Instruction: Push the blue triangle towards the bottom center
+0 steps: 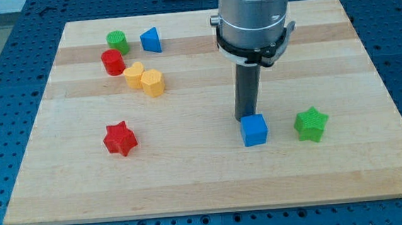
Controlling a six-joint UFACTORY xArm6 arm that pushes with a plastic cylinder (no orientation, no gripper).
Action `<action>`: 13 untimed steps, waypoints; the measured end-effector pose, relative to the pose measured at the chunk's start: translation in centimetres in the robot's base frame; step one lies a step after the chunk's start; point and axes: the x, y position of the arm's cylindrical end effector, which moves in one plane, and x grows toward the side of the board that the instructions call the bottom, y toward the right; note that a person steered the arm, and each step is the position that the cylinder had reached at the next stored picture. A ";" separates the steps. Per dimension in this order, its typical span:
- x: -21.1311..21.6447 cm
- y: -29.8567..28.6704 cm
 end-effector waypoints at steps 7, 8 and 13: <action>-24.9 -16.7; -24.2 -18.4; -19.6 -12.1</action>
